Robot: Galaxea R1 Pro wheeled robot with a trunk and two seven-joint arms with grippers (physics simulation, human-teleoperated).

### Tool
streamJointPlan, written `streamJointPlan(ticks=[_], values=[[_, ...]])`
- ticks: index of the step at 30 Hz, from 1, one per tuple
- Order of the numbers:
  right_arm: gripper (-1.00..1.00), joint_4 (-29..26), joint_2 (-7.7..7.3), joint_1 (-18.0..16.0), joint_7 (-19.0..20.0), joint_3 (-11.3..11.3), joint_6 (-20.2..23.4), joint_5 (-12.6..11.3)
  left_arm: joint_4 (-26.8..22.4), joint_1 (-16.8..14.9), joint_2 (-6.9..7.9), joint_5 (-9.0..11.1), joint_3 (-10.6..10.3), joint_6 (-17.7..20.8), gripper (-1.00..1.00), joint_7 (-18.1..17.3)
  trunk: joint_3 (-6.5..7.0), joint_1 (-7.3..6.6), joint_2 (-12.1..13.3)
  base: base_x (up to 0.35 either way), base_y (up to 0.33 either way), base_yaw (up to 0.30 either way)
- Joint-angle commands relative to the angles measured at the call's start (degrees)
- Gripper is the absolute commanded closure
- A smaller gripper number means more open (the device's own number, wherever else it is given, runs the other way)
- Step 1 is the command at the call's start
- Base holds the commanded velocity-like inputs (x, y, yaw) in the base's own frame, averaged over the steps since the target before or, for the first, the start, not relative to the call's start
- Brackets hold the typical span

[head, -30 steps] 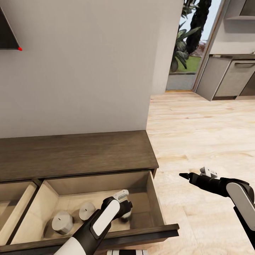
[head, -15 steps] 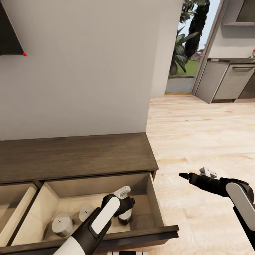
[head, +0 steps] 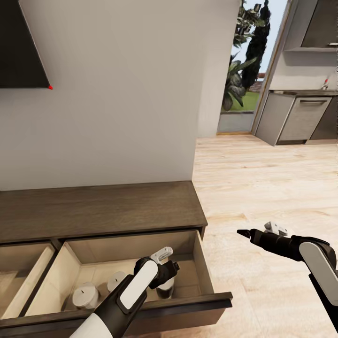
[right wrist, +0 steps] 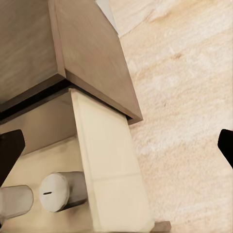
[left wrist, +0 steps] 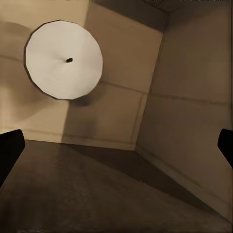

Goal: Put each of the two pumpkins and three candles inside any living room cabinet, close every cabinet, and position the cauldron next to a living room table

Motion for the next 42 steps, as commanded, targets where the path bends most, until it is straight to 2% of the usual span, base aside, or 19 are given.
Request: streamJointPlan(ticks=[1,4,9,18,35,39,42], values=[[-1.0,-0.03,-0.01,-0.02,-0.56,-0.02,0.17,-0.59,-0.06,-0.04,0.01,0.37,-0.02,0.09,-1.0,0.41,0.18,-0.04,-0.01,-0.051,0.0,0.0],[-1.0,0.02,-0.01,-0.02,-0.56,-0.02,0.17,-0.59,-0.07,-0.04,0.01,0.89,-0.01,0.09,-1.0,0.41,0.84,-0.12,0.03,-0.055,0.0,0.0],[-1.0,0.04,0.06,-0.04,-0.56,-0.02,0.17,-0.59,-0.13,-0.04,0.01,1.16,0.12,0.1,-1.0,0.41,0.84,-0.12,0.03,-0.051,0.0,0.0],[-1.0,0.04,0.08,-0.02,-0.56,-0.02,0.17,-0.59,-0.16,-0.04,0.09,1.16,0.09,0.1,-1.0,0.41,2.83,-0.35,0.15,-0.152,0.0,0.0],[-1.0,0.07,0.08,-0.01,-0.56,-0.02,0.17,-0.59,-0.43,-0.04,0.2,1.02,0.16,0.1,-1.0,0.41,5.89,-4.06,6.91,-0.013,0.0,0.0],[-1.0,0.12,0.08,-0.01,-0.56,-0.02,0.17,-0.59,-4.46,0.01,0.56,0.9,0.11,0.08,-1.0,0.41,6.61,-4.94,8.52,0.0,0.0,0.0],[-1.0,0.14,0.08,0.0,-0.56,-0.02,0.17,-0.59,-11.67,0.29,3.27,1.07,0.55,0.13,-1.0,1.28,7.15,-5.59,9.72,0.0,0.0,0.0]])
